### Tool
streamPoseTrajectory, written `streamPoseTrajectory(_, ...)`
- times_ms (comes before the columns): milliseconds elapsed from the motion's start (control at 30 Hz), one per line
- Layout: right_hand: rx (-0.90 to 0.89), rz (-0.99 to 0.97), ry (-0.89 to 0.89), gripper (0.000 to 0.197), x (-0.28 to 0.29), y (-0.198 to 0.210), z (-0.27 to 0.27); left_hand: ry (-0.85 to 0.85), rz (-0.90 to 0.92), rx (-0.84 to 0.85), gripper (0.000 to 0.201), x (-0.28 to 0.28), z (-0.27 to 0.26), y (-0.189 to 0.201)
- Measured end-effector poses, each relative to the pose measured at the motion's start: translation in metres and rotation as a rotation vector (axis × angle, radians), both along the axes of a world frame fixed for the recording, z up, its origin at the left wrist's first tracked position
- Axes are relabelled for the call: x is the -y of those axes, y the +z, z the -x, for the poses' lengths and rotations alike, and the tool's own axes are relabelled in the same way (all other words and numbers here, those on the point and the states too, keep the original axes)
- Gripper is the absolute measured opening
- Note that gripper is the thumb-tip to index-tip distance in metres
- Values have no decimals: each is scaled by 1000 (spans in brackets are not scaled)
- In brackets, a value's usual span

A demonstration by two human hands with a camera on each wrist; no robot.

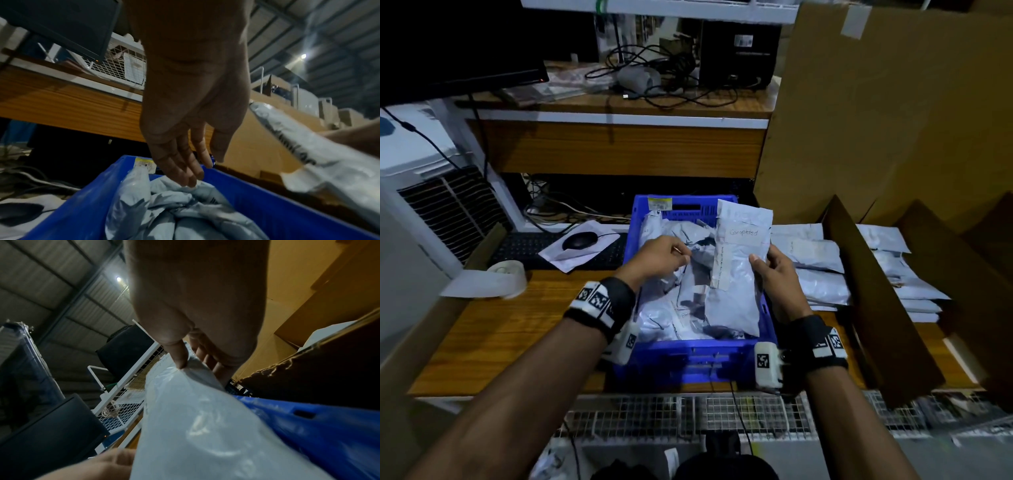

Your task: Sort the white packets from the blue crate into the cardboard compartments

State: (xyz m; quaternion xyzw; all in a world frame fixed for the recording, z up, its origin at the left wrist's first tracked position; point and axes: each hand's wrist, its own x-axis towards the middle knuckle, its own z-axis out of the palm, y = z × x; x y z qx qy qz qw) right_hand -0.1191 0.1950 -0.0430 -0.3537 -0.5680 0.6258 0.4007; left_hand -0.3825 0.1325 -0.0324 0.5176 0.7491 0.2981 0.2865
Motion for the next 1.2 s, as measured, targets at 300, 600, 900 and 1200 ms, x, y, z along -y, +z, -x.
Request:
streamPoseTrajectory(300,-34,97,-47,31,-6,2,-15,-173,582,-548,42,-28,14,-46)
streamPoseTrajectory(600,52,96,-104,29,-19,0,-16,-229,967,-451,91,-37,8,-56)
streamPoseTrajectory(900,27,98,-61,31,-26,-8,-2,-396,866,-305,50,-30,14,-33)
streamPoseTrajectory(1200,190,56,-295,50,-34,-11,7,-13,74,429,24,4,28,78)
